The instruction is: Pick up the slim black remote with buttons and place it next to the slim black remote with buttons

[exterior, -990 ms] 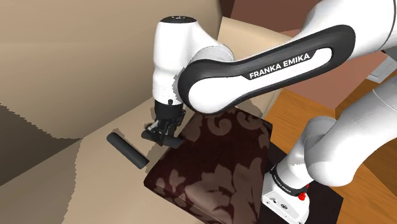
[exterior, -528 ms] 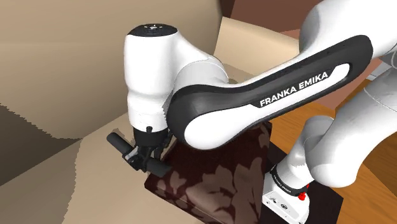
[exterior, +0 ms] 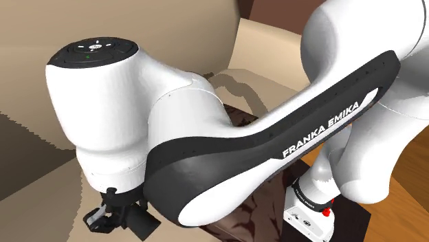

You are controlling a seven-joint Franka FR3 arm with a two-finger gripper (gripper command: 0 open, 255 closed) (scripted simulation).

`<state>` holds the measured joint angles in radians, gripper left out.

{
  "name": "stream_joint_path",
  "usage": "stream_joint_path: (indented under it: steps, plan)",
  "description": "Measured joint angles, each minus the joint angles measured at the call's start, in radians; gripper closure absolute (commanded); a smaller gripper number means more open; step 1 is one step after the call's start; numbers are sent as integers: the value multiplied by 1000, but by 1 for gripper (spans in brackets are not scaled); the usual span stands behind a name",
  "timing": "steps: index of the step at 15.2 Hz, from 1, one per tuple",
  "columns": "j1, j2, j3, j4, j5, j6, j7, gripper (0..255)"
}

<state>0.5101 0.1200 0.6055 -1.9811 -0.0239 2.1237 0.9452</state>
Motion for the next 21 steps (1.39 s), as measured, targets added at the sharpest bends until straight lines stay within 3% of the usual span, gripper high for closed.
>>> stream_joint_path:
  steps: [4,21]
  plan:
    - [49,78,14,66,-57,-1,86,255]
    - [76,173,-8,-10,-131,154,135,255]
